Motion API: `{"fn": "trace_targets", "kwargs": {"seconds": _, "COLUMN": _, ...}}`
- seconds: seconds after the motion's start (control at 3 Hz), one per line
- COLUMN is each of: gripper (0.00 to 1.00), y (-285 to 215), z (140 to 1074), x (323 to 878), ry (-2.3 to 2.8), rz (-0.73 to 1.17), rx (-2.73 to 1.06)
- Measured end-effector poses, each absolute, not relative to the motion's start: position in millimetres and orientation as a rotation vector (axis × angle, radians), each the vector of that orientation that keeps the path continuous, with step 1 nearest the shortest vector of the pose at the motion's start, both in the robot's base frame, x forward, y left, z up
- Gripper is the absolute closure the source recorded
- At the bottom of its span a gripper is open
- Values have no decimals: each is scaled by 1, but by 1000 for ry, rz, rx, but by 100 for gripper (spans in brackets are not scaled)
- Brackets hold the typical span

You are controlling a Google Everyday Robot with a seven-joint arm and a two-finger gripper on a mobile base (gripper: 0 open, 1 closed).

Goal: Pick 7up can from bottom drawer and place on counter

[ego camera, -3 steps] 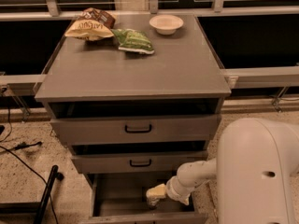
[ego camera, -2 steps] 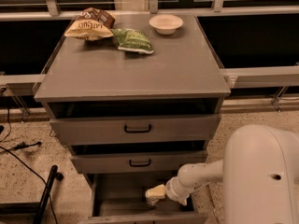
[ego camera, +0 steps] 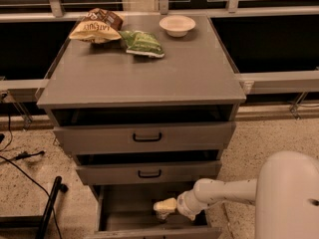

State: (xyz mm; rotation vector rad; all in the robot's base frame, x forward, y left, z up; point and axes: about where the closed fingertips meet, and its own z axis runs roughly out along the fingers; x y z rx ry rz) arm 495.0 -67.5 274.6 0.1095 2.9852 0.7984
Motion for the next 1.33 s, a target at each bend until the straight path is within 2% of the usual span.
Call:
{"fn": "trace_targets", "kwargs": {"seconds": 0.67, "gripper": 0, "y": -60, "z": 258, "x": 505, "ry": 2973, "rz": 787, "rx": 91}}
{"fn": "trace_targets", "kwargs": {"seconds": 1.33, "gripper": 0, "y": -38, "z": 198, "x": 520, "ry": 3012, "rz": 786, "rx": 87}}
